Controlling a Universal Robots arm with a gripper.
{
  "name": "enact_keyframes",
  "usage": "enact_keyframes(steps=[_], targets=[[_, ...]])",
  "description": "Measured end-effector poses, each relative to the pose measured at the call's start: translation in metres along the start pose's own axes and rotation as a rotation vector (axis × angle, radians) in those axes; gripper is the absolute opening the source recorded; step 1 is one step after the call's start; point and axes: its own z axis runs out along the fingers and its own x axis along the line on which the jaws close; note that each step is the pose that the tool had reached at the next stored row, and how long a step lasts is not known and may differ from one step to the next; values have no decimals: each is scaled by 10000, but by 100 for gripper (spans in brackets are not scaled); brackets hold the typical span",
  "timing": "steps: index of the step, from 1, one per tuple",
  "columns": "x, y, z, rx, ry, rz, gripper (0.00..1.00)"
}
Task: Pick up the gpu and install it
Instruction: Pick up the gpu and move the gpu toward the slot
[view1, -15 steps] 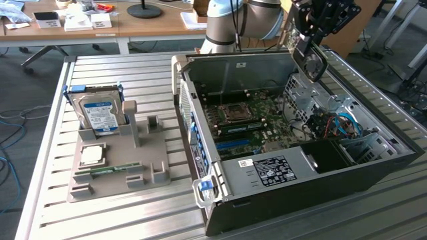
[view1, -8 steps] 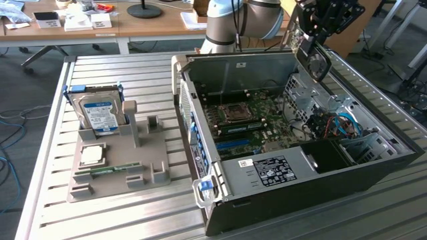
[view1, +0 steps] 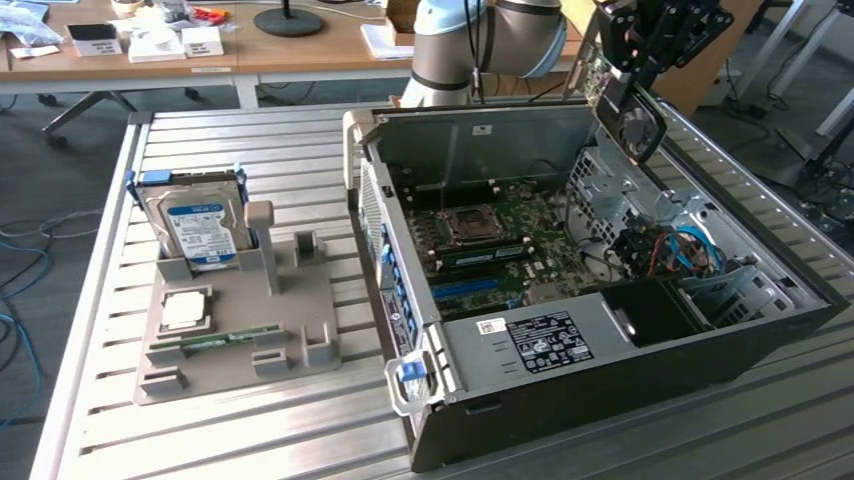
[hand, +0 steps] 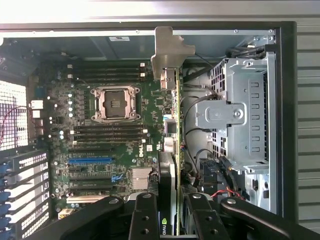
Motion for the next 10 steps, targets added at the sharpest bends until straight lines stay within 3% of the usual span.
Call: enact_keyframes(steps=[10], targets=[[0, 0, 5, 0, 0, 0, 27]])
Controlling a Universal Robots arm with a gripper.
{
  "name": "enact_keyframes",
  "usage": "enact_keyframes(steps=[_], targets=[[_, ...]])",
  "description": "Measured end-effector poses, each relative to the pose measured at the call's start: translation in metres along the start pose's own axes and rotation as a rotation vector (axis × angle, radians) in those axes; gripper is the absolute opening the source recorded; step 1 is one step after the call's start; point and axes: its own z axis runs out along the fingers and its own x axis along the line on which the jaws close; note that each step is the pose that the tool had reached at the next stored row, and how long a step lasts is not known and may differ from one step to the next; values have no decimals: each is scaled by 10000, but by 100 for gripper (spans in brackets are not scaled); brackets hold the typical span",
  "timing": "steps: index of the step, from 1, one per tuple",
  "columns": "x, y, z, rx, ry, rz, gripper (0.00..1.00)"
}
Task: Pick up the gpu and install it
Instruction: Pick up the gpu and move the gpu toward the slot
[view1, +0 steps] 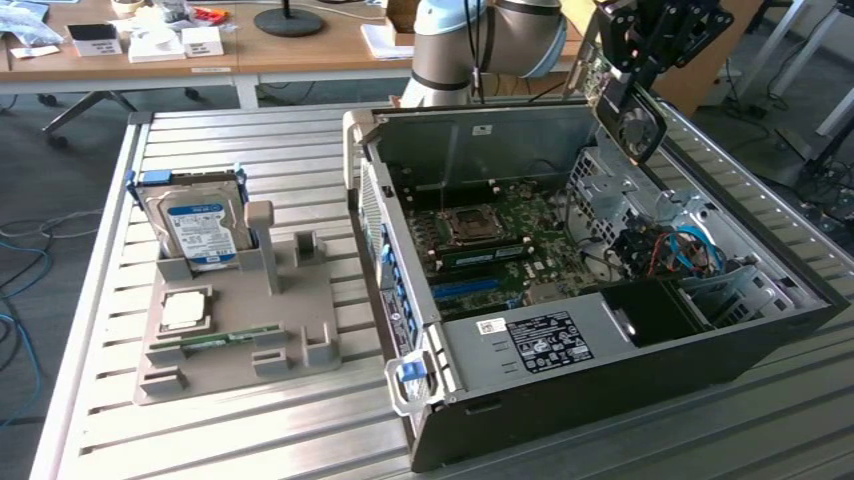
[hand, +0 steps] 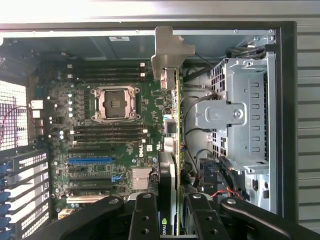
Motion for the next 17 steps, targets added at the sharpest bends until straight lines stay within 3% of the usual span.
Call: enact_keyframes(steps=[17], targets=[[-11, -2, 38, -3, 0, 0, 27]])
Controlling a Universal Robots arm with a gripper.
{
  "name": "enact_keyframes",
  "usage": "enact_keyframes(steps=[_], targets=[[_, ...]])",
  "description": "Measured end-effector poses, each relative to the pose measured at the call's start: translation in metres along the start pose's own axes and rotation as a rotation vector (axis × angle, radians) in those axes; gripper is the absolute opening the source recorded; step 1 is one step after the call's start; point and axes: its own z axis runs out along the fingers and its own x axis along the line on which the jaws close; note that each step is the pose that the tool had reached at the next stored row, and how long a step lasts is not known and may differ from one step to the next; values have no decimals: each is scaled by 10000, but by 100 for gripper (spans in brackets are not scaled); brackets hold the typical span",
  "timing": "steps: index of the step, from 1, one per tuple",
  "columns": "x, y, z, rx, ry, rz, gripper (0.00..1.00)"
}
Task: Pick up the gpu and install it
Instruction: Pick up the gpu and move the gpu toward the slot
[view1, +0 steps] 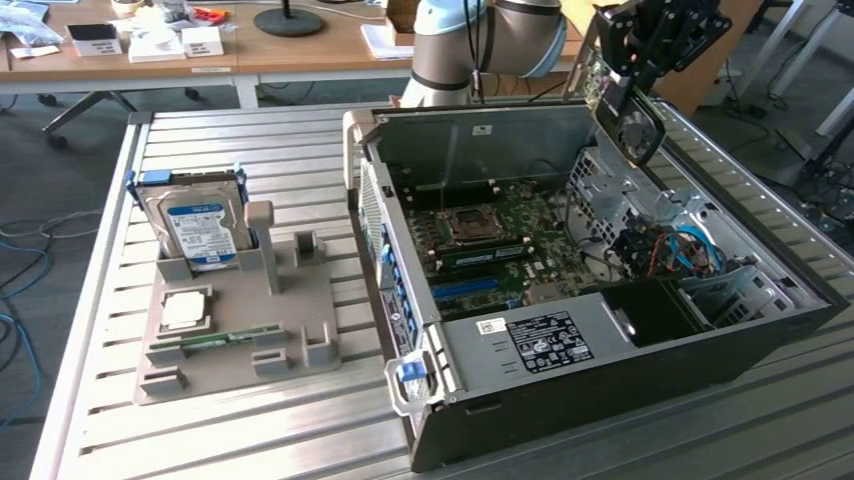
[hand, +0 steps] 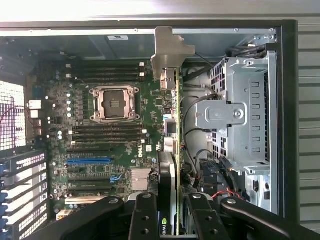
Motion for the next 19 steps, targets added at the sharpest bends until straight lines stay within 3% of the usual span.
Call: enact_keyframes(steps=[19], targets=[[1, -4, 57, -2, -1, 0, 27]])
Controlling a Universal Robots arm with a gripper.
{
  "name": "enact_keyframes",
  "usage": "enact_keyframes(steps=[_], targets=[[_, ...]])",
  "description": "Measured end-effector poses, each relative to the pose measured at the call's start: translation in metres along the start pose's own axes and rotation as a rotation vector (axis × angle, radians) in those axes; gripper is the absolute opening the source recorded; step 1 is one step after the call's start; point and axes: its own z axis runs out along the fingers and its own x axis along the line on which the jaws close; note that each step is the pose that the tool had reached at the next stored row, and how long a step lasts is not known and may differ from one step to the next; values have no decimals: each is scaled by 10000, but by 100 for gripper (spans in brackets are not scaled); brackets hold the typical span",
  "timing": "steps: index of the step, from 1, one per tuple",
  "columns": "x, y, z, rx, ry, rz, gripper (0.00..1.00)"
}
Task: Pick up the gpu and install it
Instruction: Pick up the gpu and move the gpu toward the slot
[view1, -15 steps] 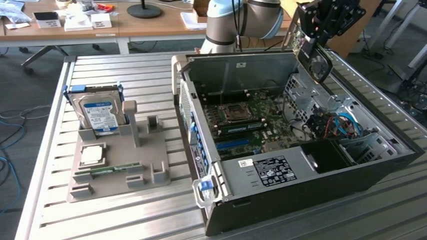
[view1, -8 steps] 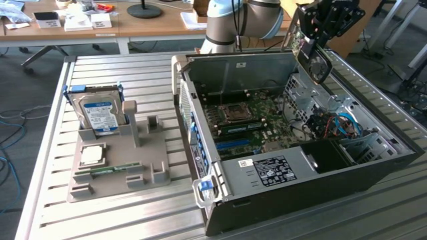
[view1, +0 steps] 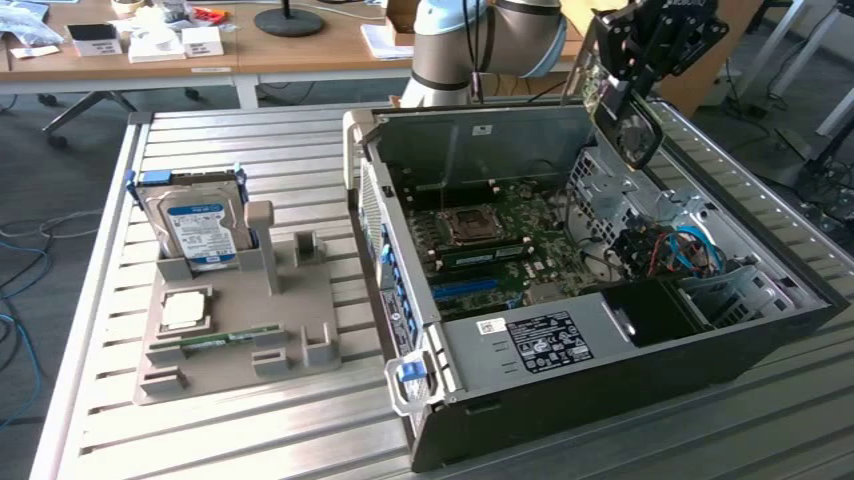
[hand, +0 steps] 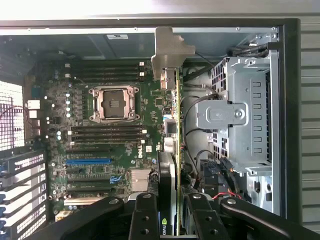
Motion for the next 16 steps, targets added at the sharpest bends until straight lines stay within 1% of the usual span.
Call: enact_keyframes(steps=[5, 10, 16], targets=[[2, -6, 89, 1, 0, 0, 27], [3, -10, 154, 2, 0, 0, 27], [4, -10, 163, 2, 1, 0, 27]])
